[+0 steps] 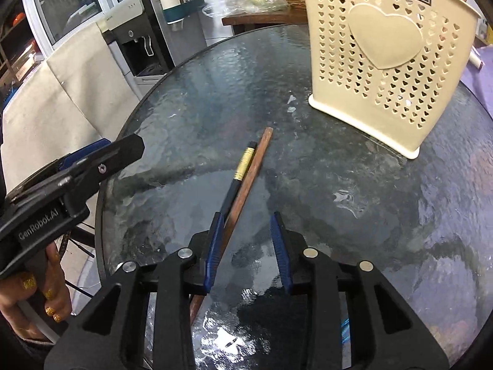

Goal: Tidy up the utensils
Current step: 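Move both tools back down toward the remaining chopsticks on the table, then grasp the yellow-tipped black chopstick with the left tool while the right tool grasps the brown chopstick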

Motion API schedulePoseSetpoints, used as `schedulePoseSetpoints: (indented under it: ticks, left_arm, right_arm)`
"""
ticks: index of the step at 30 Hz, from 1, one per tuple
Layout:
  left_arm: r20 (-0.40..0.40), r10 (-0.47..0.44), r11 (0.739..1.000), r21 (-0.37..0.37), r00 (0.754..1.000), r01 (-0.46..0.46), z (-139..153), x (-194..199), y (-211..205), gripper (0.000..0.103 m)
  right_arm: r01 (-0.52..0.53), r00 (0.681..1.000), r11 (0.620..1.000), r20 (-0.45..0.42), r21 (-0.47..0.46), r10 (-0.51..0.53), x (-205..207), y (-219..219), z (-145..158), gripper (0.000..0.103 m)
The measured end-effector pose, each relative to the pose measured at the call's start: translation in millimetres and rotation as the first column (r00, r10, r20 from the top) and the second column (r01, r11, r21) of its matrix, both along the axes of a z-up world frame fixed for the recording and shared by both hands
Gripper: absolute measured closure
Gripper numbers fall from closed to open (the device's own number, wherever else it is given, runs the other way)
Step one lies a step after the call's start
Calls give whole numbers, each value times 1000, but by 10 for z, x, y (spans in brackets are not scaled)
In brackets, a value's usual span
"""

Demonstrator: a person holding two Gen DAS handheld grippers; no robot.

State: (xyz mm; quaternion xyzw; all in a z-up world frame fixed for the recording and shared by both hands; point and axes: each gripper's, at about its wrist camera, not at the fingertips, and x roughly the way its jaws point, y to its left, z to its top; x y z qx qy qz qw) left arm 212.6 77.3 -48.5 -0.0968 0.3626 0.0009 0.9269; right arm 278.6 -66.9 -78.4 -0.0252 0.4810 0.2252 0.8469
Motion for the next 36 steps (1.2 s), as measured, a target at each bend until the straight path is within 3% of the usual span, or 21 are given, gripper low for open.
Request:
schedulePoseSetpoints:
  ticks: [11,18,20,29,36]
  left_arm:
    - [-7,-15,1000,14,1000,15,-30,8,-105,40]
    - [-7,15,1000,20,1000,-15,-16,-31,-5,40]
    - [-12,9,1000,23,1000,-9,-20,-27,-16,40]
    - [-37,-104,994,18,994,104,-61,84,-334,42]
    - [-108,-204,975,65,973,211,-158,267,-704,52]
  right_arm:
    - [17,999,1000,-29,-11,-18,165,0,18,72]
    - [7,1000,999,-9,-53,-7,231,72,11,90]
    - [-4,1000,999,-12,-49,4,195,-8,9,90]
    - [-8,1000,999,-23,-39,8,82,-544,-11,92]
    - [30,999,999,-35,-34,-31,70,-782,-28,92]
